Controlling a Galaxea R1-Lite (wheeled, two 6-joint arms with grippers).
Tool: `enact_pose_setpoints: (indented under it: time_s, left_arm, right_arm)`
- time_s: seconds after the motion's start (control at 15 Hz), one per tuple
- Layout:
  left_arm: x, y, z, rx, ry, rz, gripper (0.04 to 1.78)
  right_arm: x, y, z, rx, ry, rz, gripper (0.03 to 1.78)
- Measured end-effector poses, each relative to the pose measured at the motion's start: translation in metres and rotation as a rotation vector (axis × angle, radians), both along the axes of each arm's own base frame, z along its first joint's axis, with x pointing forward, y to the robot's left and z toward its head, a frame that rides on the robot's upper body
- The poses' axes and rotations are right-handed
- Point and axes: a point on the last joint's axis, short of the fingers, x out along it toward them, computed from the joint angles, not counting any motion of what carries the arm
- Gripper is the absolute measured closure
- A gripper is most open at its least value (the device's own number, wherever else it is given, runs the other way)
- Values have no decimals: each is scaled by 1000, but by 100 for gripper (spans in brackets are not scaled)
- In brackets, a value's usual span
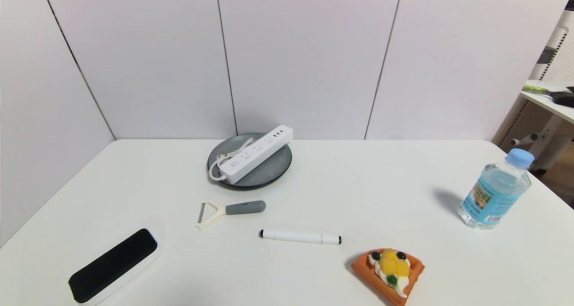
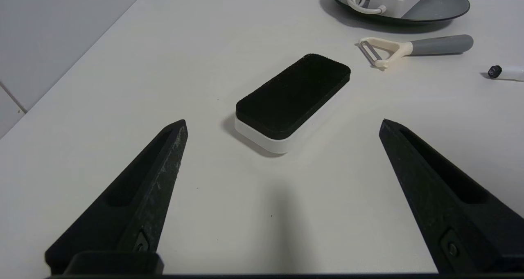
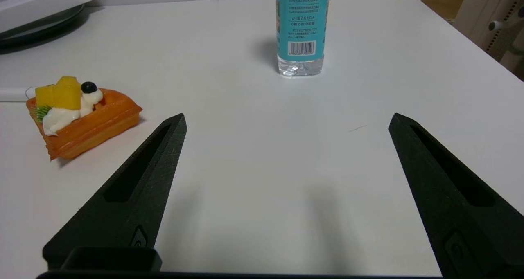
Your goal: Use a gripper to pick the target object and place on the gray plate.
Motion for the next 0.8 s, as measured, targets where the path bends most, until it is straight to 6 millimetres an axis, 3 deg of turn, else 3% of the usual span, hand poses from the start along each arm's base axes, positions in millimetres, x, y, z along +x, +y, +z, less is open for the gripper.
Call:
enact_pose_setpoints:
  time_s: [0.8]
  left_arm:
    - [0,0,0,0,-1,0,13]
  right_arm:
    - [0,0,1,4,-1,0,10]
